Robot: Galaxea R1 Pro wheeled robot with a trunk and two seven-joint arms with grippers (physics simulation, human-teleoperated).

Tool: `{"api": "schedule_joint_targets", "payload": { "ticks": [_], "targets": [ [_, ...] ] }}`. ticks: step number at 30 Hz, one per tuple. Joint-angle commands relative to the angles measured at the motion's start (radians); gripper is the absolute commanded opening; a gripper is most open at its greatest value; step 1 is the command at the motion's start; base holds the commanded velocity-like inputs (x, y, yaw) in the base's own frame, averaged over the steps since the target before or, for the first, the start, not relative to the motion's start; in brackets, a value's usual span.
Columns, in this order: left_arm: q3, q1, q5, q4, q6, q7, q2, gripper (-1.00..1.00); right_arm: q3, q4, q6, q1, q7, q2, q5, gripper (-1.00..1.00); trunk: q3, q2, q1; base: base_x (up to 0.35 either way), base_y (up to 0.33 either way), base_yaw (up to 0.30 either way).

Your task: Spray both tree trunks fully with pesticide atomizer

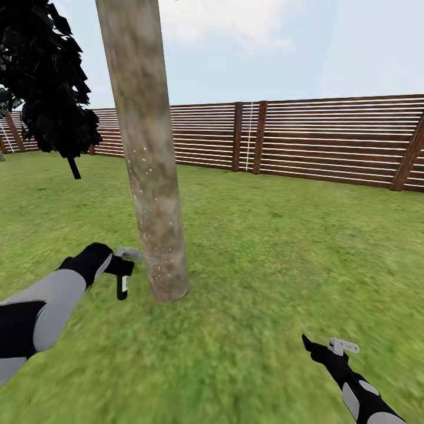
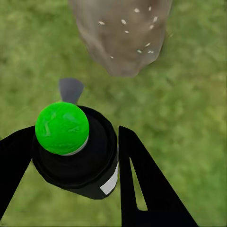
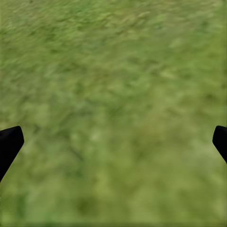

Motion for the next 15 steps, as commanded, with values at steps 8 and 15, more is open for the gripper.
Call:
{"api": "schedule_joint_targets", "payload": {
  "ticks": [8, 15],
  "targets": [
    [0.003, -0.027, 0.005, -0.235, 0.175, -0.006, 0.019, -1.0, 0.0, 0.0, 0.0, 0.0, -0.001, 0.0, 0.0, 1.0, 0.0, 0.0, 0.0, 0.0, 0.0, 0.0],
    [0.003, -0.193, 0.006, -0.29, 0.311, -0.007, 0.019, -1.0, 0.0, 0.0, 0.0, 0.0, -0.001, 0.0, 0.0, 1.0, 0.0, 0.0, 0.0, 0.0, 0.0, 0.0]
  ]
}}
